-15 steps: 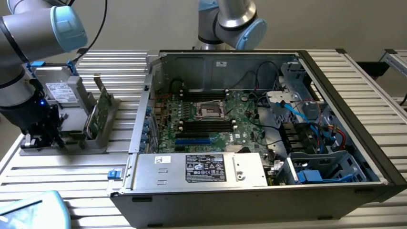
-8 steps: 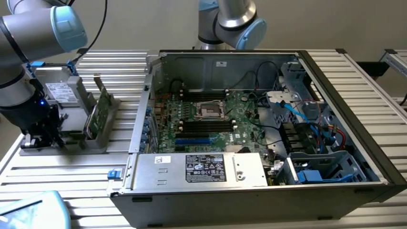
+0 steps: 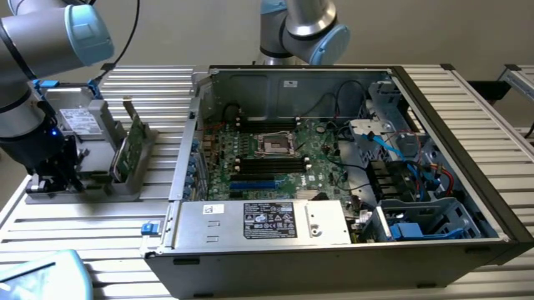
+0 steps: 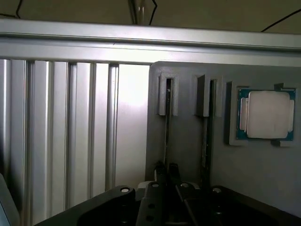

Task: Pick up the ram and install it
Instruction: 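Pick up the ram and move it above insertion slot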

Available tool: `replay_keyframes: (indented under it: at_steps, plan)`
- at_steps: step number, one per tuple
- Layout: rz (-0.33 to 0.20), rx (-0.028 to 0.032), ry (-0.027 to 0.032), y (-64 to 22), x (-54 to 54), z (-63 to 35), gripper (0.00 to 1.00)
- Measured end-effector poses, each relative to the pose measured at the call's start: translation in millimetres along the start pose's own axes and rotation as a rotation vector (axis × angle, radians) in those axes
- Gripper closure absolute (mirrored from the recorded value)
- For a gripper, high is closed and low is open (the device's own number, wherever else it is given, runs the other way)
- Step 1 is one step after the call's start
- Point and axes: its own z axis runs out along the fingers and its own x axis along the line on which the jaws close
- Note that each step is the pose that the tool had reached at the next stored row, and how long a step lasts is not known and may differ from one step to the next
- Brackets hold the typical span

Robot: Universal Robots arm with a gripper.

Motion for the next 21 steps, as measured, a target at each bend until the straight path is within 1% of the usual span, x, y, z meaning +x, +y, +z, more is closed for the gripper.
replay_keyframes:
  at_steps: [7,11,18,20,21]
  plan:
    - [0.0,-0.0001,0.0,0.4,-0.5,-14.9,0.86]
    - [0.0,-0.0001,0.0,0.8,-0.8,-25.8,0.86]
    - [0.0,-0.0001,0.0,1.1,-1.7,-56.8,0.86]
    - [0.0,-0.0002,0.0001,-0.9,-1.9,-65.7,0.86]
    - [0.0,0.0002,-0.0002,-3.4,-2.0,-70.5,0.86]
